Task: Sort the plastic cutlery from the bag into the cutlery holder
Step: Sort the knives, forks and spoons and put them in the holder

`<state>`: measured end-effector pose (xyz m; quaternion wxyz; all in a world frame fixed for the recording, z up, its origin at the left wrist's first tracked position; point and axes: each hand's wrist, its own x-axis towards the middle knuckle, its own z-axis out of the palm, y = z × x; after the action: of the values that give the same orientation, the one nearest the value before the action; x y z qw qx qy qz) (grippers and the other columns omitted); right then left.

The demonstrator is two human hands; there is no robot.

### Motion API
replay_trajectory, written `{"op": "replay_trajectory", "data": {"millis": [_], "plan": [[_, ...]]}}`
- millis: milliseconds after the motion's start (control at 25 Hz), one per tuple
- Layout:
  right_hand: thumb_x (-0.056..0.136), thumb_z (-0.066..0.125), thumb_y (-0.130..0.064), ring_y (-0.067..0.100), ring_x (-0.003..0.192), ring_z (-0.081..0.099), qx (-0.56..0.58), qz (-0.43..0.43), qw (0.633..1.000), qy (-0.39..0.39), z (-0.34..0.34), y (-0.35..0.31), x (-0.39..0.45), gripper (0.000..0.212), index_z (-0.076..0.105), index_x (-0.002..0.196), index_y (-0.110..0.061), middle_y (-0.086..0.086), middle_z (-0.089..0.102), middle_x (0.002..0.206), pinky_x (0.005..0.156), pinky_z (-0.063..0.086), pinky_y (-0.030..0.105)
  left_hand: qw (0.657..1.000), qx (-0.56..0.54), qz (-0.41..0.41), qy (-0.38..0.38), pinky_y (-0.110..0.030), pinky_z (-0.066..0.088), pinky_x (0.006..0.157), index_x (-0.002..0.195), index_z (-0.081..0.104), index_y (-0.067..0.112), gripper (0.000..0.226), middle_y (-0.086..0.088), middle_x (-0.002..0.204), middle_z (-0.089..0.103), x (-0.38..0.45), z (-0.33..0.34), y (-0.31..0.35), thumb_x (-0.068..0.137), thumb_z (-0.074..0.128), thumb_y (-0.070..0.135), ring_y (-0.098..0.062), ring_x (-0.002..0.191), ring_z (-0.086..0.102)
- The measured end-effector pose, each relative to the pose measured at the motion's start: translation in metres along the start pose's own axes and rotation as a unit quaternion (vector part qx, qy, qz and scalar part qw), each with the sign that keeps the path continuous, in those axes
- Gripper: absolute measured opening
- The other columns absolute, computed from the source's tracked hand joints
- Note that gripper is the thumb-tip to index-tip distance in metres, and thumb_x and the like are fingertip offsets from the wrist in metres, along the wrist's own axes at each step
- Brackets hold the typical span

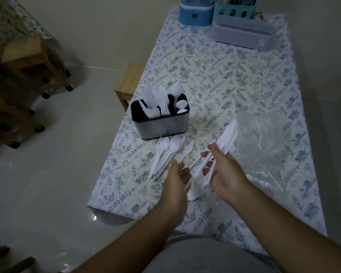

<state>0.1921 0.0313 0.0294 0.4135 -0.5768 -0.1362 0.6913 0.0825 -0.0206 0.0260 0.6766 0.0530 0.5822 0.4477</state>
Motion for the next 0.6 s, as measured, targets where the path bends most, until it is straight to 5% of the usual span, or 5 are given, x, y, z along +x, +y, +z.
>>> {"op": "replay_trajectory", "data": {"millis": [160,280,440,520,600], "plan": [[0.104,0.054,-0.028,0.026,0.086,0.072,-0.083,-0.05,0.995,0.002,-0.005,0.021,-0.006,0.021,0.06,0.114,-0.011,0.007,0.07,0.085,0.082,0.061,0.048,0.98,0.152,0.105,-0.071,-0.026,0.048,0.088,0.117,0.062,0.02,0.044,0.004,0.11,0.07,0.007,0.009,-0.006,0.105,0.03,0.049,-0.011,0.106,0.065],[0.105,0.052,-0.022,0.017,0.058,0.051,-0.079,-0.047,0.996,0.016,-0.023,0.008,-0.005,0.008,0.055,0.105,-0.015,0.004,0.052,0.075,0.052,0.047,0.033,0.836,0.478,0.257,0.087,-0.03,0.054,0.08,0.122,0.054,0.015,0.026,-0.001,0.113,0.058,0.054,-0.025,0.0,0.099,0.056,0.026,-0.017,0.101,0.06],[0.099,0.058,-0.016,0.012,0.046,0.032,-0.059,0.014,0.997,0.052,-0.053,0.008,-0.008,0.005,0.057,0.103,-0.016,0.0,0.043,0.066,0.042,0.023,0.023,0.596,0.761,0.251,0.052,-0.034,0.052,0.079,0.112,0.057,0.006,0.022,-0.011,0.105,0.063,0.099,-0.04,0.005,0.095,0.059,0.021,-0.025,0.098,0.062],[0.094,0.062,-0.012,0.011,0.046,0.031,-0.073,0.014,0.995,0.072,-0.063,0.01,-0.011,0.009,0.054,0.093,-0.016,-0.002,0.039,0.062,0.043,0.021,0.023,0.551,0.79,0.265,0.043,-0.032,0.052,0.075,0.107,0.059,0.005,0.014,-0.012,0.103,0.066,0.104,-0.031,0.008,0.096,0.053,0.012,-0.026,0.095,0.066],[0.093,0.064,-0.01,0.012,0.047,0.033,-0.09,0.009,0.993,0.072,-0.07,0.01,-0.013,0.017,0.052,0.085,-0.018,-0.002,0.037,0.059,0.043,0.024,0.023,0.56,0.773,0.295,0.042,-0.031,0.052,0.072,0.104,0.061,0.004,0.014,-0.013,0.1,0.066,0.106,-0.019,0.009,0.096,0.05,0.009,-0.026,0.091,0.067]]}}
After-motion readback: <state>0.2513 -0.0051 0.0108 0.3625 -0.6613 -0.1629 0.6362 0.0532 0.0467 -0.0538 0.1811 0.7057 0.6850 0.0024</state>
